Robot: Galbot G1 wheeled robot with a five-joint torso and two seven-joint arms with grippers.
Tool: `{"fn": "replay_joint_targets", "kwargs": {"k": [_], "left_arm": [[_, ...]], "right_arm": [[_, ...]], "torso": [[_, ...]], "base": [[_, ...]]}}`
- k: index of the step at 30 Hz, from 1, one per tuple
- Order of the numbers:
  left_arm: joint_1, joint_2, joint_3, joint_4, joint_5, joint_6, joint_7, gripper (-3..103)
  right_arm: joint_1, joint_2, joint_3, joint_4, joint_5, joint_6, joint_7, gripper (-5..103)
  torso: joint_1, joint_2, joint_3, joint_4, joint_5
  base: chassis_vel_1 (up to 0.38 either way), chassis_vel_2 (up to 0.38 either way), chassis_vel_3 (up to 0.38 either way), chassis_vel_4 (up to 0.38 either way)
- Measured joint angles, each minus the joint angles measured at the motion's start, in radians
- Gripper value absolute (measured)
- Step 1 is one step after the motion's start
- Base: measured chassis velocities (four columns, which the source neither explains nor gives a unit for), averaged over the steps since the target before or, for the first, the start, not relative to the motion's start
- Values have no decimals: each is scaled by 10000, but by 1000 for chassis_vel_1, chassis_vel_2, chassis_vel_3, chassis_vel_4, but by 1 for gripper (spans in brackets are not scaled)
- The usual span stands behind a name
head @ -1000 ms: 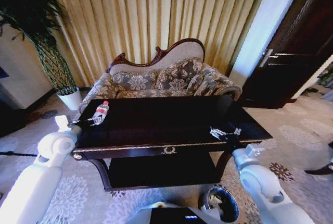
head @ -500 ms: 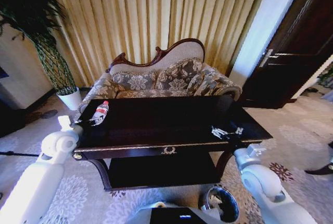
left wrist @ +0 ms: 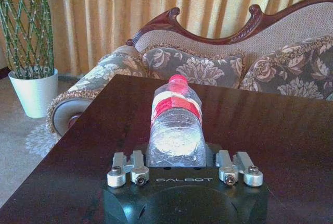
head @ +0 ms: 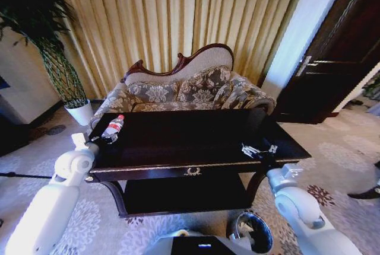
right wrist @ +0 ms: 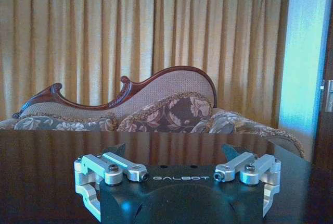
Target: Move to the front of the table and place the trash on the table into the trash bin.
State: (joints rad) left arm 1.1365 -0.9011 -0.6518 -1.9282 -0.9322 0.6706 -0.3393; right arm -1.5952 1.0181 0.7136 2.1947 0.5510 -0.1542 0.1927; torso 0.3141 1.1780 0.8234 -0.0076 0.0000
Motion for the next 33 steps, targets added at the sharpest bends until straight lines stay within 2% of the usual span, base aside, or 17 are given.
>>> {"fn": "replay_joint_targets", "kwargs": {"k": [4, 6, 7, 8, 9, 10, 11, 12, 15, 16, 19, 20, 24, 25, 28, 30, 33], "left_arm": [[45, 132, -50, -79, 57, -153, 114, 47], [95, 243, -3, -87, 649, -764, 506, 42], [95, 243, -3, -87, 649, -764, 506, 42], [140, 411, 111, -47, 1734, -1843, 1333, 41], [143, 509, 171, -20, 2251, -2338, 1719, 41], [125, 716, 303, 12, 3146, -3210, 2371, 41], [94, 847, 389, 17, 3612, -3627, 2660, 41], [94, 847, 389, 17, 3612, -3627, 2660, 41], [-168, 1659, 993, 66, 5595, -5536, 3617, 41], [-168, 1659, 993, 66, 5595, -5536, 3617, 41], [-737, 2370, 1743, -29, 6784, -6809, 3844, 41], [-737, 2370, 1743, -29, 6784, -6809, 3844, 41], [-2227, 3074, 3443, -242, 8835, -7906, 3761, 41], [-2227, 3074, 3443, -242, 8835, -7906, 3761, 41], [-3542, 3175, 5140, -285, 10064, -8232, 3611, 41], [-3838, 3170, 5471, -303, 10202, -8242, 3557, 41], [-5460, 2926, 7026, -385, 10727, -8237, 3235, 41]], "right_arm": [[60, 29, -15, -2, 66, 4, 75, 100], [103, 34, -18, 34, 166, 4, 112, 100], [103, 34, -18, 34, 166, 4, 112, 100], [167, 12, -37, 131, 310, -1, 139, 100], [204, -12, -57, 176, 384, -11, 151, 100], [281, -70, -110, 262, 538, -45, 179, 100], [325, -104, -135, 312, 617, -80, 191, 100], [325, -104, -135, 312, 617, -80, 191, 100], [518, -499, -380, 593, 1032, -297, 221, 100], [518, -499, -380, 593, 1032, -297, 221, 100], [902, -1127, -672, 930, 1904, -452, 191, 100], [902, -1127, -672, 930, 1904, -452, 191, 100], [2230, -1990, -1155, 1708, 4555, -812, 456, 100], [2230, -1990, -1155, 1708, 4555, -812, 456, 100], [2836, -2392, -1371, 2122, 6093, -881, 580, 100], [2901, -2457, -1388, 2205, 6393, -892, 581, 100], [3080, -2616, -1392, 2478, 7531, -920, 582, 100]], "torso": [[1, 0, 0, 1, 0], [0, 0, 0, 0, 0], [0, 0, 0, 0, 0], [0, 0, 0, 1, -2], [0, 0, 0, 1, -1], [0, 0, 0, 1, -1], [0, 0, 0, 0, -1], [0, 0, 0, 0, -1], [1, 0, 0, 1, 0], [1, 0, 0, 1, 0], [0, 0, 0, 0, 0], [0, 0, 0, 0, 0], [1, 0, 1, 4, 3], [1, 0, 1, 4, 3], [1, -1, 1, 0, -3], [1, -1, 1, 0, -2], [1, -1, 1, -2, 2]], "base": [[0, 0, 0, 0], [0, 0, 0, 0], [0, 0, 0, 0], [0, 0, 0, 0], [0, 0, 0, 0], [0, 0, 0, 0], [0, 0, 0, 0], [0, 0, 0, 0], [0, 0, 0, 0], [0, 0, 0, 0], [0, 0, 0, 0], [0, 0, 0, 0], [0, 0, 0, 0], [0, 0, 0, 0], [0, 0, 0, 0], [0, 0, 0, 0], [0, 0, 0, 0]]}}
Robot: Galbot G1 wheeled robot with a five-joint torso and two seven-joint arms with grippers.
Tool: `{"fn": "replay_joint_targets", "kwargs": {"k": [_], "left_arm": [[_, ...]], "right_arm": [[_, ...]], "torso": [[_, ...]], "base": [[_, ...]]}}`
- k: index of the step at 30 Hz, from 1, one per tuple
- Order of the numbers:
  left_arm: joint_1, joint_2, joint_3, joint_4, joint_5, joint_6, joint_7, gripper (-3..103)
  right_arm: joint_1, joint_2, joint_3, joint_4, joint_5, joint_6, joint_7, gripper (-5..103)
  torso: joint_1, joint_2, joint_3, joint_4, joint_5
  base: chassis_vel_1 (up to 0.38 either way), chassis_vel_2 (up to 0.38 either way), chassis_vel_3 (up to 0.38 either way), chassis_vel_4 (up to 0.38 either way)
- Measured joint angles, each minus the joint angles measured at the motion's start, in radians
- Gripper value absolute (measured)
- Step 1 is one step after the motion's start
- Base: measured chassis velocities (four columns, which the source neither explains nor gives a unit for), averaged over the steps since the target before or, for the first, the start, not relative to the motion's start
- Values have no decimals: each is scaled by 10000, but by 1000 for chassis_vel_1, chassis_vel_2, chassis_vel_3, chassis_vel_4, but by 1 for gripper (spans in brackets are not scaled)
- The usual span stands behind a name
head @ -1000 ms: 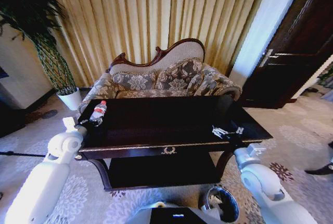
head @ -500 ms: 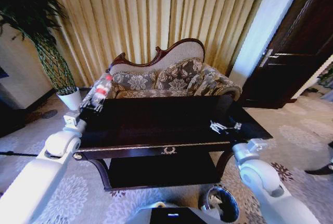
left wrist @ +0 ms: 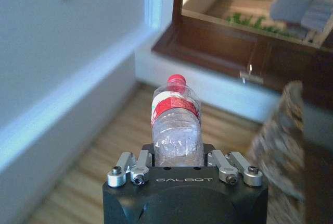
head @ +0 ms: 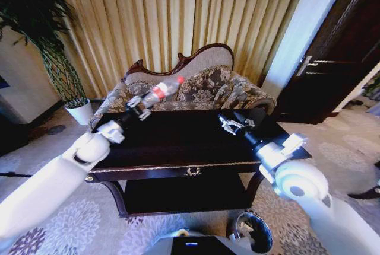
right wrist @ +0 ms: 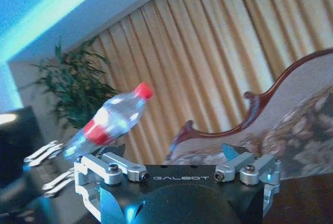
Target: Move to the front of the table and place the trash on the table into the trash bin.
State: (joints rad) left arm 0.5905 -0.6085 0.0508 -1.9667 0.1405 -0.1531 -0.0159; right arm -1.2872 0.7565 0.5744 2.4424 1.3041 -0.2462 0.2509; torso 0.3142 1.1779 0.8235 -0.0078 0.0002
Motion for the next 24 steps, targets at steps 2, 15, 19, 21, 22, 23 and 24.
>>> {"fn": "replay_joint_targets", "kwargs": {"k": [2, 15, 19, 21, 22, 23, 24], "left_arm": [[-314, -69, 290, -22, 59, 40, -59, 41], [-2671, -708, 3267, -592, 297, 893, -310, 41], [-2731, -686, 3575, -896, 332, 1122, -312, 41], [-2769, -642, 3747, -1019, 347, 1199, -313, 41], [-2788, -621, 3834, -1038, 347, 1255, -327, 41], [-2788, -621, 3834, -1038, 347, 1255, -327, 41], [-2808, -618, 3912, -1036, 348, 1272, -359, 41]], "right_arm": [[54, -10, -8, 30, 221, -26, 0, 100], [1040, 303, -444, -494, 841, -156, -23, 100], [1224, 391, -561, -709, 768, -168, -36, 100], [1345, 428, -598, -807, 752, -170, -41, 100], [1399, 442, -606, -822, 752, -174, -43, 100], [1399, 442, -606, -822, 752, -174, -43, 100], [1436, 449, -607, -823, 761, -177, -47, 100]], "torso": [[0, 1, -1, -1, 0], [0, 0, -1, 3, 0], [0, 0, -1, 3, -1], [0, 0, -1, 4, -1], [0, 0, -1, 4, -1], [0, 0, -1, 4, -1], [0, 0, 0, 4, -1]], "base": [[0, 0, 0, 0], [0, 0, 0, 0], [0, 0, 0, 0], [0, 0, 0, 0], [0, 0, 0, 0], [0, 0, 0, 0], [0, 0, 0, 0]]}}
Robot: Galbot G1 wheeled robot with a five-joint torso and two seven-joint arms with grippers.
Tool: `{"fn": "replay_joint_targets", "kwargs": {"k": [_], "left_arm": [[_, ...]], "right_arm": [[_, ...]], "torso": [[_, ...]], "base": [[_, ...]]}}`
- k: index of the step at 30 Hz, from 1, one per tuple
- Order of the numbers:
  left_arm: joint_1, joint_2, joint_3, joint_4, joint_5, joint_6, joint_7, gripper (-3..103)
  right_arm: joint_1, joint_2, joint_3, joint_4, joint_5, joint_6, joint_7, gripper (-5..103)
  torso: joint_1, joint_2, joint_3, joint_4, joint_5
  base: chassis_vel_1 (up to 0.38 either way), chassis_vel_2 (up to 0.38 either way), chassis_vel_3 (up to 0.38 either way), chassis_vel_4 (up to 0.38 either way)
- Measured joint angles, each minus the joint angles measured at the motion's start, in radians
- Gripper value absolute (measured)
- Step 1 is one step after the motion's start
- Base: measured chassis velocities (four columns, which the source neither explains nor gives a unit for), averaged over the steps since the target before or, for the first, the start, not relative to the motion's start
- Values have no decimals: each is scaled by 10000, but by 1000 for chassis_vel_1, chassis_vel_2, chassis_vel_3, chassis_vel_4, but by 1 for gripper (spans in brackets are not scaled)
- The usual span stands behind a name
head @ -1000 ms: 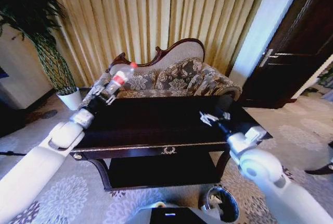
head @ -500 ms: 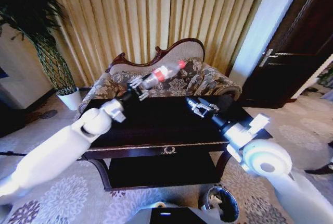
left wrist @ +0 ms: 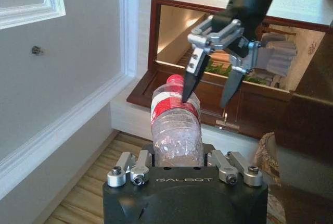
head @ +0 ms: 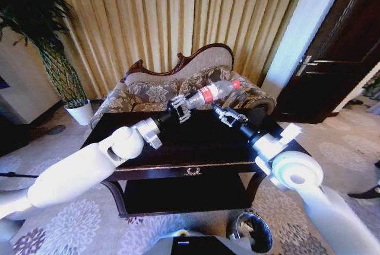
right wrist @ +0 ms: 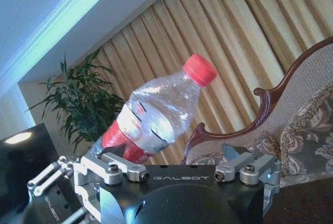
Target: Move to the front of the table and place the trash on the table into the trash bin.
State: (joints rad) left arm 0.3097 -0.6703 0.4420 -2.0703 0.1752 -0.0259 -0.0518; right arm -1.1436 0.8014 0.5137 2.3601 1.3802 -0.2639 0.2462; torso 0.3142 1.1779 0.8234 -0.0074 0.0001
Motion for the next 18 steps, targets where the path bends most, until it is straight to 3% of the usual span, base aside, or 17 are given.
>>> {"fn": "replay_joint_targets", "kwargs": {"k": [14, 18], "left_arm": [[-83, -108, 308, 124, -1, 68, -12, 41], [-417, -248, 772, -55, -14, 55, -21, 41]], "right_arm": [[-53, -20, 300, 315, 224, 2, -3, 100], [-136, 23, 253, 391, 186, 2, 14, 100]], "torso": [[-1, 1, -1, 0, -1], [0, 0, 0, -1, 0]], "base": [[0, 0, 0, 0], [0, 0, 0, 0]]}}
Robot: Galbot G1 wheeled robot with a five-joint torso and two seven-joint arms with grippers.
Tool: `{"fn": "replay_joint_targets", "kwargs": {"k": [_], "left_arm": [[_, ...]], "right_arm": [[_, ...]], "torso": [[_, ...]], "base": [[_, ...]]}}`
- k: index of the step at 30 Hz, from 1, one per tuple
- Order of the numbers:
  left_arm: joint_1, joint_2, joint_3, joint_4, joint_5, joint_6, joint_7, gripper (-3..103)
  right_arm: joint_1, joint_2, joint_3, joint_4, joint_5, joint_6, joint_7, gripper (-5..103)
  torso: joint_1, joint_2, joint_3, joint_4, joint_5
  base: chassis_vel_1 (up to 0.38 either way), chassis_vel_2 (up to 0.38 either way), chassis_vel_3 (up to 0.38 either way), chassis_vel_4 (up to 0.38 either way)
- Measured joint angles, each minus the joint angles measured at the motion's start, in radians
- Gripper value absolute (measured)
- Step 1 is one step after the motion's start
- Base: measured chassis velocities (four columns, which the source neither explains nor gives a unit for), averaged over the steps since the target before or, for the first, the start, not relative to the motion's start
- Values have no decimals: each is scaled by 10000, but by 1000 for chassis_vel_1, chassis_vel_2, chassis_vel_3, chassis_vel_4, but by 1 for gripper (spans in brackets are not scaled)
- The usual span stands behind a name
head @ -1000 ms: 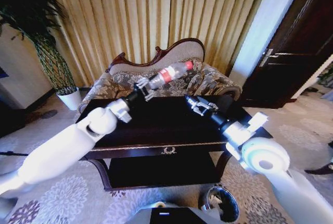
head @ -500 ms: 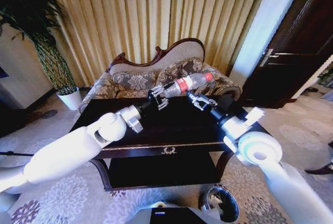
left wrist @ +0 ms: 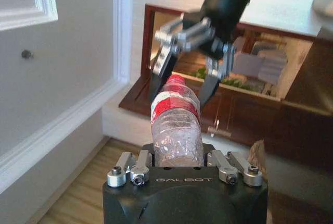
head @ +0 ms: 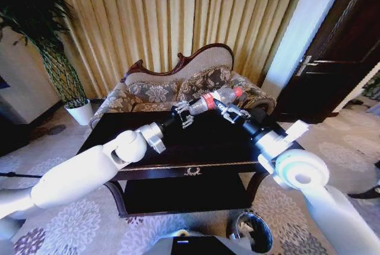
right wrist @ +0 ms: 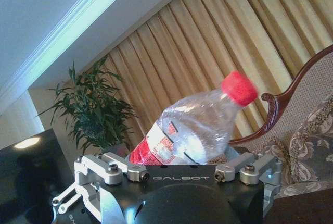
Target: Move to the front of the table and place the trash on the table into the trash bin.
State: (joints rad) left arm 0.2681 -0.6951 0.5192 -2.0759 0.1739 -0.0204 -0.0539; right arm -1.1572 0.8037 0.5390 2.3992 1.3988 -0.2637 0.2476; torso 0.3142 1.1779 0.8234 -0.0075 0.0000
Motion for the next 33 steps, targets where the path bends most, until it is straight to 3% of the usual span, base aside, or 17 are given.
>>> {"fn": "replay_joint_targets", "kwargs": {"k": [8, 17, 18, 20, 21, 24, 28, 30, 33], "left_arm": [[-122, 14, 366, -263, 1, -18, 28, 41], [31, 149, 329, -306, -1, -16, -16, 41], [157, 147, 290, -303, -3, -15, -75, 41], [223, 144, 280, -302, -4, -16, -101, 41], [339, 140, 263, -303, -5, -16, -115, 41], [519, 142, 252, -335, -15, 14, -169, 40], [664, 236, 255, -548, -398, 268, -451, 61], [665, 268, 251, -634, -597, 358, -508, 61], [832, 480, -118, -1377, -2086, 1171, -859, 77]], "right_arm": [[-76, -14, 77, -46, -95, 21, -6, 102], [-50, -16, 70, -120, -140, 40, -31, 78], [-63, -7, 57, -134, -227, 39, -45, 71], [-87, -3, 57, -144, -280, 39, -56, 71], [-148, 9, 55, -183, -388, 39, -90, 63], [-232, 43, 58, -281, -559, 44, -160, 60], [-203, 86, 117, -590, -777, 76, -216, 51], [-158, 94, 140, -765, -861, 82, -217, 48], [56, 147, 258, -1687, -1481, 93, -216, 47]], "torso": [[0, 0, 0, 0, 0], [0, 0, 0, 1, 0], [-1, 0, 0, 1, 0], [0, 0, 0, 1, 0], [-1, 1, 0, 0, -1], [0, 0, 0, 0, -1], [-1, 0, -1, 0, -1], [0, 1, -1, -1, -2], [0, 0, 0, 1, 1]], "base": [[0, 0, 0, 0], [0, 0, 0, 0], [0, 0, 0, 0], [0, 0, 0, 0], [0, 0, 0, 0], [0, 0, 0, 0], [0, 0, 0, 0], [0, 0, 0, 0], [0, 0, 0, 0]]}}
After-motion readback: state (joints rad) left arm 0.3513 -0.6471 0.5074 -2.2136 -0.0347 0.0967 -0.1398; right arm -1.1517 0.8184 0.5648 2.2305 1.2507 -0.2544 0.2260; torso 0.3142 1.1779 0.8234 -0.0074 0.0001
